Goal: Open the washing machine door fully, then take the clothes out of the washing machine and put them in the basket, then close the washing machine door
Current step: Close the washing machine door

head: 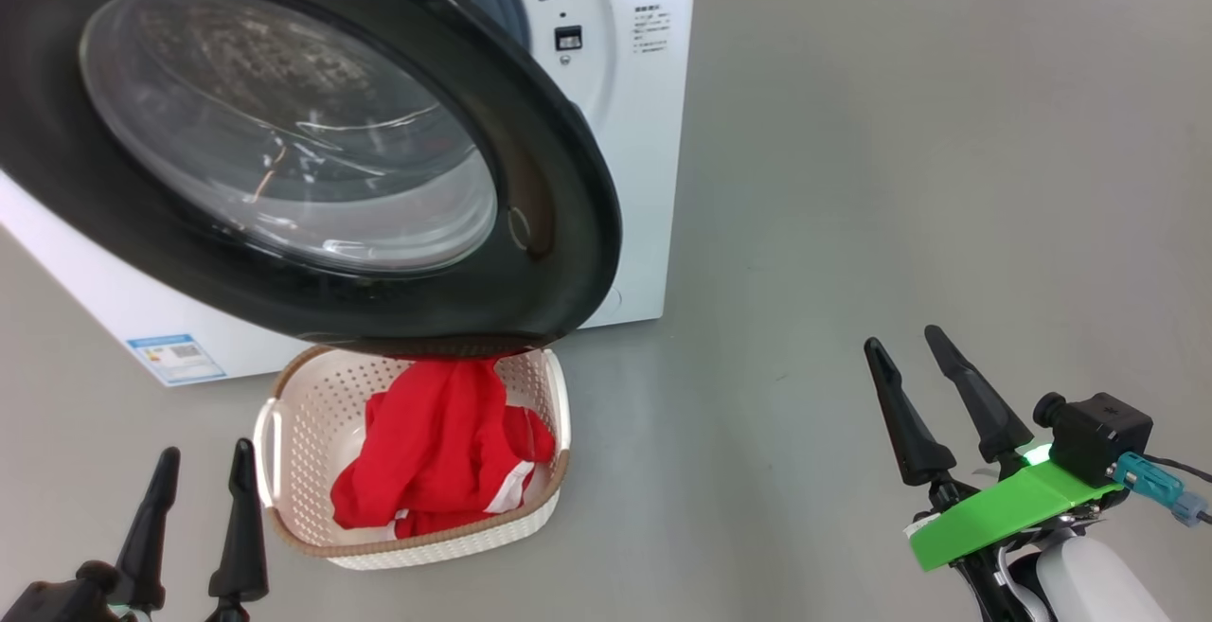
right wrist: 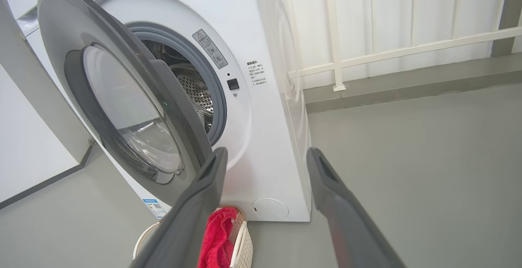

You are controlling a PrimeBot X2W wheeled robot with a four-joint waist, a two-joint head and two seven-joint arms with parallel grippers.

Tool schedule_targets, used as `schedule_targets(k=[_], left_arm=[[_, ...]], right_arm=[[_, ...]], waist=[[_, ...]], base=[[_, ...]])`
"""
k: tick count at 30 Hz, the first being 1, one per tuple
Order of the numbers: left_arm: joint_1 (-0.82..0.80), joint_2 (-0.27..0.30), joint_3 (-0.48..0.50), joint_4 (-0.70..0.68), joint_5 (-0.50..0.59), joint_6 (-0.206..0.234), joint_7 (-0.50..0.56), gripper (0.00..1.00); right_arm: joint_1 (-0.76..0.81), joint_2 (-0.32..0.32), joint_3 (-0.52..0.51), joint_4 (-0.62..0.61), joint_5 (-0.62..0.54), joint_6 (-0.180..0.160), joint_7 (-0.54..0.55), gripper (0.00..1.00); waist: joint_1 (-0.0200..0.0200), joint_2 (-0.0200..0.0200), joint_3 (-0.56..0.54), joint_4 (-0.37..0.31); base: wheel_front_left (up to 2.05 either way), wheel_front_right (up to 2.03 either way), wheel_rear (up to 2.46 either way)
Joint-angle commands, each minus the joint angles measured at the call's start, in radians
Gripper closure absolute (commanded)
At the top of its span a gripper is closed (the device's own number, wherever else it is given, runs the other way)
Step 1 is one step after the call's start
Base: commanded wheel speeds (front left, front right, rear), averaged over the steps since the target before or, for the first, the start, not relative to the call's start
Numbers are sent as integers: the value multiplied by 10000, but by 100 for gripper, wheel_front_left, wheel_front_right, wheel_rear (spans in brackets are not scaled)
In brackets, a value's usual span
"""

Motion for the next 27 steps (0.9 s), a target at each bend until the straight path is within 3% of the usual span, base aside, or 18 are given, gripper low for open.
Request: schedule_targets(k=[1, 4, 5, 6, 8, 10, 20, 27], left_arm=[[-399, 102, 359, -221, 132, -51, -122, 0], [-421, 66, 340, -228, 146, -66, -122, 0], [-421, 57, 333, -230, 150, -70, -122, 0], [-422, 48, 328, -235, 152, -74, -122, 0], [-439, 39, 324, -237, 148, -82, -122, 0], [-451, 39, 335, -240, 135, -88, -122, 0], [-650, -3, 155, -240, 100, -109, -122, 0], [-836, -9, 8, -297, 86, -115, -122, 0]], right_arm=[[-56, -126, 169, -280, -49, 16, -49, 0], [-114, -190, 210, -391, -71, 16, -49, 3], [-149, -213, 222, -420, -69, 16, -49, 21], [-198, -241, 236, -451, -73, 16, -49, 51], [-333, -289, 265, -521, -76, 16, -49, 70], [-507, -340, 312, -582, -72, 16, -49, 100], [-1499, -654, 841, -763, -96, 16, -49, 100], [-2420, -858, 1970, -519, -15, 16, -49, 100]], waist=[[0, -1, -7, 89], [0, -1, 3, 262], [0, -1, 15, 323], [0, -1, 30, 385], [0, -1, 75, 519], [0, -1, 119, 655], [0, -1, 431, 1359], [0, -1, 785, 1675]], base=[[0, 0, 0], [0, 0, 0], [0, 0, 0], [0, 0, 0], [0, 0, 0], [0, 0, 0], [0, 0, 0], [0, 0, 0]])
